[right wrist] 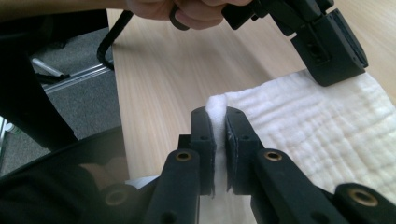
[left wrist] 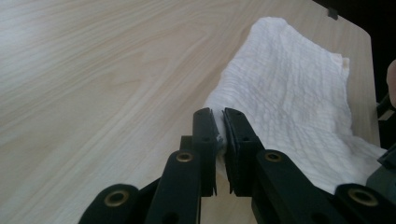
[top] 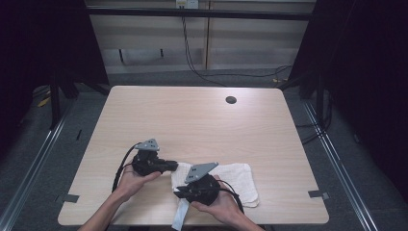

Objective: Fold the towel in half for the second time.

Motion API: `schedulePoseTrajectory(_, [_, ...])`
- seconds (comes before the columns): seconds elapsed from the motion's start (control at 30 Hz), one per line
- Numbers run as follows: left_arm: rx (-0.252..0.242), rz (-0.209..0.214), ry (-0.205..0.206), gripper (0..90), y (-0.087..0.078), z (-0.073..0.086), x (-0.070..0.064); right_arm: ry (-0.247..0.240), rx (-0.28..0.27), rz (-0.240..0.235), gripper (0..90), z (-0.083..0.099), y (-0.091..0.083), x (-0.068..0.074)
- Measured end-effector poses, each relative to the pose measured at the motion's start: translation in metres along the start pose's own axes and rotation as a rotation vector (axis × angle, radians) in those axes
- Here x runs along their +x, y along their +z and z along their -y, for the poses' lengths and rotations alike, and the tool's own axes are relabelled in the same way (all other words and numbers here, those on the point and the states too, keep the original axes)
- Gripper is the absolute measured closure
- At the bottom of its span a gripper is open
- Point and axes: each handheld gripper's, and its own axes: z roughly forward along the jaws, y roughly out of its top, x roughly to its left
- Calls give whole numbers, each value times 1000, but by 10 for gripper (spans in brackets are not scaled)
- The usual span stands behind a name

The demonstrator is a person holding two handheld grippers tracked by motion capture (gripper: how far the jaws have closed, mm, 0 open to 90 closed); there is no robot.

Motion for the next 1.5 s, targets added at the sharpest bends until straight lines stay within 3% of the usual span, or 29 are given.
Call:
schedulePoseTrajectory(0.43, [-40, -60, -25, 840, -22, -5, 11, 4, -36, -10, 834, -28, 12, -5])
schedulePoseTrajectory(0.47, [-36, -109, -9, 841, -25, -5, 12, 1, -39, -7, 834, -30, 13, -6])
schedulePoseTrajectory(0.63, [-39, -120, -27, 844, -28, -4, 15, 0, -40, -18, 834, -41, 19, -9])
schedulePoseTrajectory(0.8, [-63, -124, -45, 844, -38, -3, 20, -31, -31, -16, 834, -56, 26, -6])
schedulePoseTrajectory(1.03, [-95, -163, -49, 846, -59, -8, 22, -39, -61, -29, 834, -75, 32, -3])
schedulePoseTrajectory(1.23, [-123, -209, -27, 848, -79, -18, 17, -33, -146, -28, 837, -90, 30, 2])
schedulePoseTrajectory(1.33, [-146, -197, -8, 849, -82, -25, 11, -52, -176, -18, 838, -93, 24, 6])
schedulePoseTrajectory(1.5, [-93, -166, 10, 849, -67, -28, 5, -46, -174, -19, 838, -81, 15, 6])
